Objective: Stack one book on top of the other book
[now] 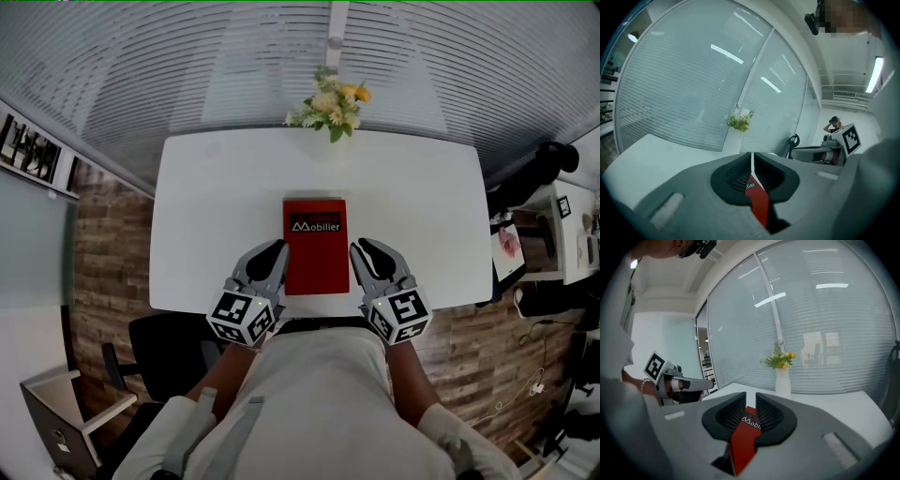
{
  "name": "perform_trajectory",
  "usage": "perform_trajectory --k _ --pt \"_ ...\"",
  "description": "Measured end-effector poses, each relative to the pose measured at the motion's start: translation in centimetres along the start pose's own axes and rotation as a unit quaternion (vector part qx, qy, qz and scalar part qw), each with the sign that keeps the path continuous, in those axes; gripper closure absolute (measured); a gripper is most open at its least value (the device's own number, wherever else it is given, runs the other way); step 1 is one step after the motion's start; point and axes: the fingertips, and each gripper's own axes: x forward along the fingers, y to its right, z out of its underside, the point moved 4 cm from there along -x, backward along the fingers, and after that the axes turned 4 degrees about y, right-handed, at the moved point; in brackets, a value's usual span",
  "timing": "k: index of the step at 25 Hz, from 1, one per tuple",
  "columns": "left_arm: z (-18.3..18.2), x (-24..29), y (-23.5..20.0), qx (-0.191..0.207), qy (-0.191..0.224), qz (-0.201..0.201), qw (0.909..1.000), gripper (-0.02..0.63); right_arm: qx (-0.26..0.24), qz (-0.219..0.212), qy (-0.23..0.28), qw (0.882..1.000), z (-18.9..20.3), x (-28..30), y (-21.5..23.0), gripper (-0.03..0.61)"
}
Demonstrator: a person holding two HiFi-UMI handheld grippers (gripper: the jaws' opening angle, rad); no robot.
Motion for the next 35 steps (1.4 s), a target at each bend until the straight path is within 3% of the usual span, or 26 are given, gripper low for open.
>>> perform_trajectory --k 16,35 --pt "-7.6 -1.6 3.1 0.038 0.067 0.034 0.9965 0.607 -0.042 -0.018 0.064 0.997 -8.5 -2.2 -2.9 0.549" --pt "-11.1 -3.1 5.1 0.065 0.101 0.047 0.9917 0.607 -0.086 -0.029 0.094 0.991 -12.6 -3.7 -5.0 0.557"
